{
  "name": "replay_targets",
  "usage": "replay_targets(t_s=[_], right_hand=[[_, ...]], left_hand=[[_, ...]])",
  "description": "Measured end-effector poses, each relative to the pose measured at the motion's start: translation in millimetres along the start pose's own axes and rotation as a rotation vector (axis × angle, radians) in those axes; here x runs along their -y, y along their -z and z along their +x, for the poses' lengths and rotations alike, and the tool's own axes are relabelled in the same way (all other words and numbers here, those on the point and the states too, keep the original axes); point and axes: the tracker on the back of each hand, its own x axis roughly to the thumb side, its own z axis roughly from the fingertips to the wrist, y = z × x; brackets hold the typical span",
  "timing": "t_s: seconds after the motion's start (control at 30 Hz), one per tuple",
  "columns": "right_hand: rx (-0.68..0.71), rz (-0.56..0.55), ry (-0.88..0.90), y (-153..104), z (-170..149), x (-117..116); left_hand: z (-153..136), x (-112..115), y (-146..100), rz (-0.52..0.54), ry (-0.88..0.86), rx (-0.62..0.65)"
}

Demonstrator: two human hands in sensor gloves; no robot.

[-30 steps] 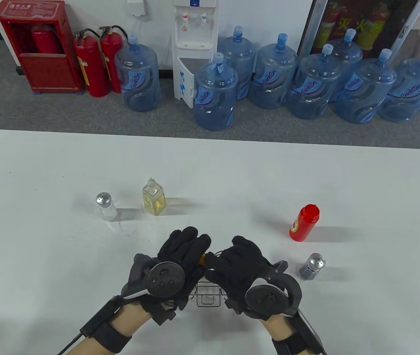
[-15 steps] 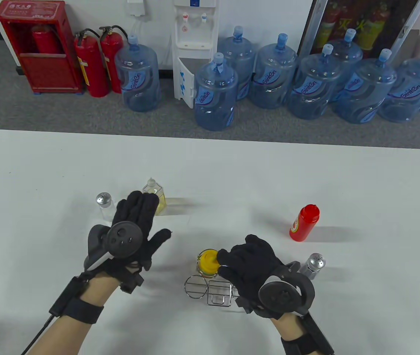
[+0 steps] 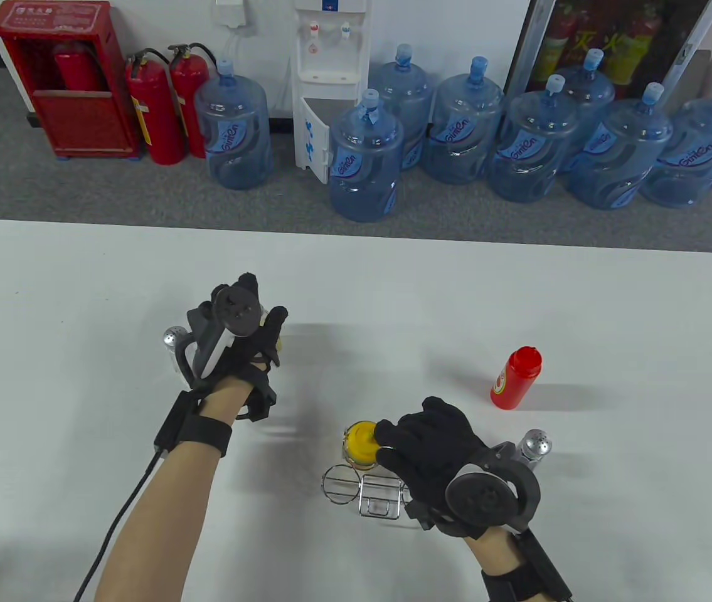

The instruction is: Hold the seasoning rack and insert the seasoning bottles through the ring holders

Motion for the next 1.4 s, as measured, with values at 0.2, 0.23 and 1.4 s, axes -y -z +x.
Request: replay_targets(t_s=[0.2, 0.23, 1.4], right_hand=[[-0.002, -0.002, 0.003, 0, 0, 0], [-0.002, -0.002, 0.003, 0, 0, 0], [-0.154, 0.042, 0.107, 21, -5, -15]], left_hand=[[3, 5, 0, 0.032, -0.025, -0.001], [3, 5, -1, 0.032, -0.035, 0.017], [44, -30, -259, 0.167, -0.156, 0.940]])
